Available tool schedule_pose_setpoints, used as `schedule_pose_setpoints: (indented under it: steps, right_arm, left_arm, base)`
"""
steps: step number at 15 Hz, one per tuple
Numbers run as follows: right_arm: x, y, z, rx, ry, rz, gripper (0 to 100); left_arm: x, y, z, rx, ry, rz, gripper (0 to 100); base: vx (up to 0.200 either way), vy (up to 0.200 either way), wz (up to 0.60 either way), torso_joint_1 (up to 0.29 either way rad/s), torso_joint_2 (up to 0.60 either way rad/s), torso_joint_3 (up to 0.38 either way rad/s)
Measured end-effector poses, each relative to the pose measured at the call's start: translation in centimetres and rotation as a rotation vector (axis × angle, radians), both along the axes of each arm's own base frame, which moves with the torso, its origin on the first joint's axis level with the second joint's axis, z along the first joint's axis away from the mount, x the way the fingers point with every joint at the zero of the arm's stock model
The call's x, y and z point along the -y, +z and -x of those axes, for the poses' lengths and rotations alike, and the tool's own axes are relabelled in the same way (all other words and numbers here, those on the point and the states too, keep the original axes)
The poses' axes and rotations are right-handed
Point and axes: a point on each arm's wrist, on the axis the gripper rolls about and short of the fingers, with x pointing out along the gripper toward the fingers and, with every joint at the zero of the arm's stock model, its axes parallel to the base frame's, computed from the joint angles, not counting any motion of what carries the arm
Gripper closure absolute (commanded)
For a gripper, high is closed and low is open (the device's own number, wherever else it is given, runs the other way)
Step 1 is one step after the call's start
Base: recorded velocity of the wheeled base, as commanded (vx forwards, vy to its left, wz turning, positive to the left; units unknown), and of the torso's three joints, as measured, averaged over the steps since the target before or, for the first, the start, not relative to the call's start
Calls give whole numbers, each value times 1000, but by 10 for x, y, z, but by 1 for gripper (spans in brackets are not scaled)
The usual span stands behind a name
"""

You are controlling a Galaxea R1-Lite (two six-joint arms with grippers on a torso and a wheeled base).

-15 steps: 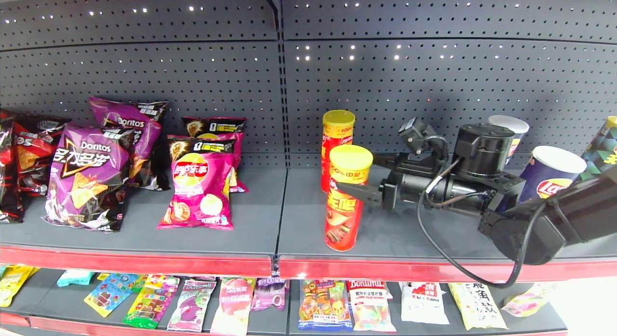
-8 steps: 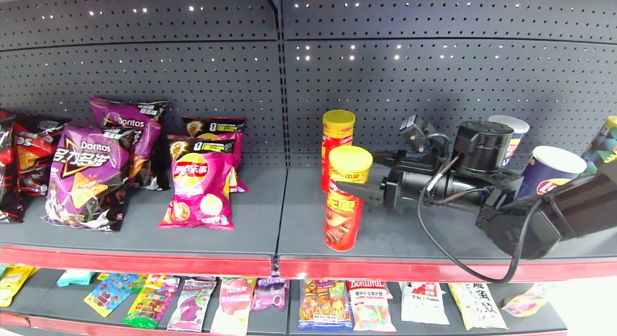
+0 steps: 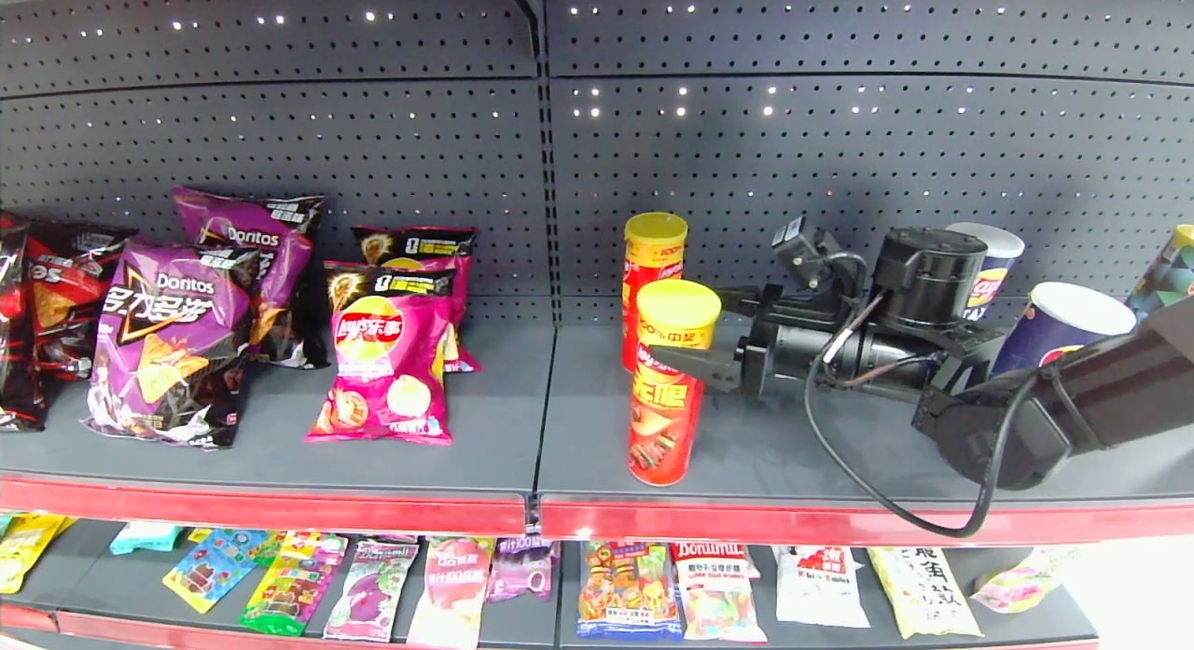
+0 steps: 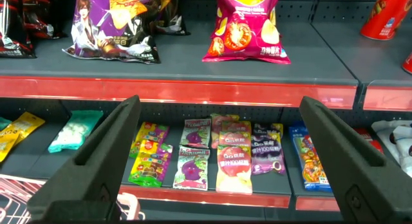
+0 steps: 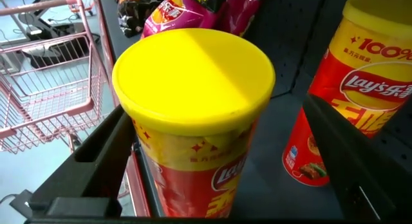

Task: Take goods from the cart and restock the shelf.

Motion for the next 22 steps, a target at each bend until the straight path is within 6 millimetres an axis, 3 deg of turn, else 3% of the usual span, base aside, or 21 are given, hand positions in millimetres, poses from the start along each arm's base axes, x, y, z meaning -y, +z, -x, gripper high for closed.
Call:
schedule_pose_setpoints:
  steps: [3,4,15,22]
  right_arm:
    - [1,-1,-1,5,-2,4,0]
    - [1,-1,0,5,-2,6,100]
    - [5,0,-3,76,-11,40,100]
    - [15,7,-2,94,145,14,100]
  left_arm:
    - [0,0,0,0,0,0,0]
    - [0,0,0,0,0,1,0]
    - [0,0,0,0,0,0,0]
    - [0,0,0,0,0,1,0]
  base:
    - [0,0,0,0,0,0]
    - [0,0,0,0,0,0]
    - [0,0,0,0,0,0]
    - [0,0,0,0,0,0]
